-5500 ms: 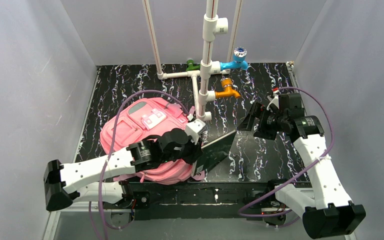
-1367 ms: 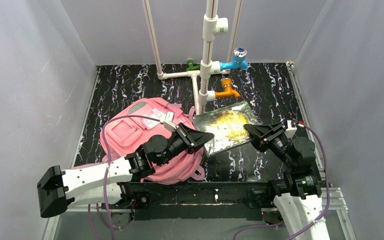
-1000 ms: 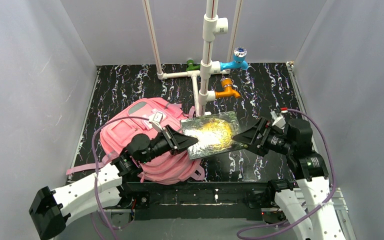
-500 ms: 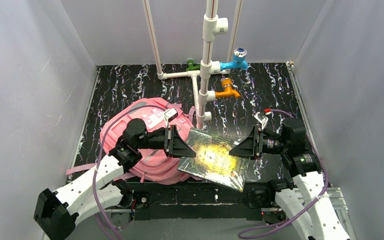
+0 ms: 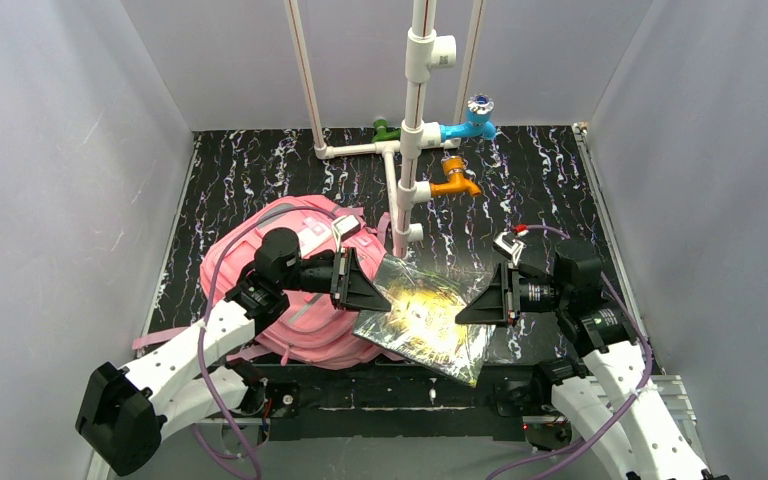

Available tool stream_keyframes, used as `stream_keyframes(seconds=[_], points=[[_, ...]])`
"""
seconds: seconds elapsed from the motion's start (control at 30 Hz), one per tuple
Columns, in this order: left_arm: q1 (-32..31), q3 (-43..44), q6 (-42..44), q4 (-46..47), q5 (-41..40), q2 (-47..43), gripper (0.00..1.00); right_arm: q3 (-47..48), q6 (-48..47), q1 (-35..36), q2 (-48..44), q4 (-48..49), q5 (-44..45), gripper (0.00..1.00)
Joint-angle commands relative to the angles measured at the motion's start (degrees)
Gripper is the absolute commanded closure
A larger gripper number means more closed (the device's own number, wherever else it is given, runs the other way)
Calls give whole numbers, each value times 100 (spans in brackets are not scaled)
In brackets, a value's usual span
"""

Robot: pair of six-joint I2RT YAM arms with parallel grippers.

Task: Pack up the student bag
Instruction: Pick up the book from the center of the board.

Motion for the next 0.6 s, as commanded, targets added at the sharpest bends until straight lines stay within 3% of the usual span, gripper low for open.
stream_keyframes(seconds=[0.0, 0.03, 0.1, 0.17, 0.27, 0.33, 0.47, 0.57], points=[[23, 260, 94, 376, -129, 8, 100, 12, 299, 173, -62, 823, -262, 82], [47, 239, 150, 276, -168, 4, 95, -5, 354, 173, -63, 881, -244, 87], [126, 326, 603, -570, -349, -75, 75, -16, 359, 173, -44, 875, -200, 97], [194, 765, 1740, -2631, -1097, -246, 55, -21, 187, 173, 10, 656, -100, 99], [179, 1794, 3480, -5508, -3050, -322, 39, 46, -386, 173, 191, -149, 180, 99], [179, 2224, 3984, -6379, -4098, -333, 31, 141, -799, 173, 330, -753, 419, 99], [3, 2465, 4517, -6692, -4792, -443, 27, 482, -1340, 173, 552, -1621, 781, 99], [-1067, 2453, 5022, -6691, -6035, -373, 31, 912, -1699, 173, 750, -2270, 1099, 99]])
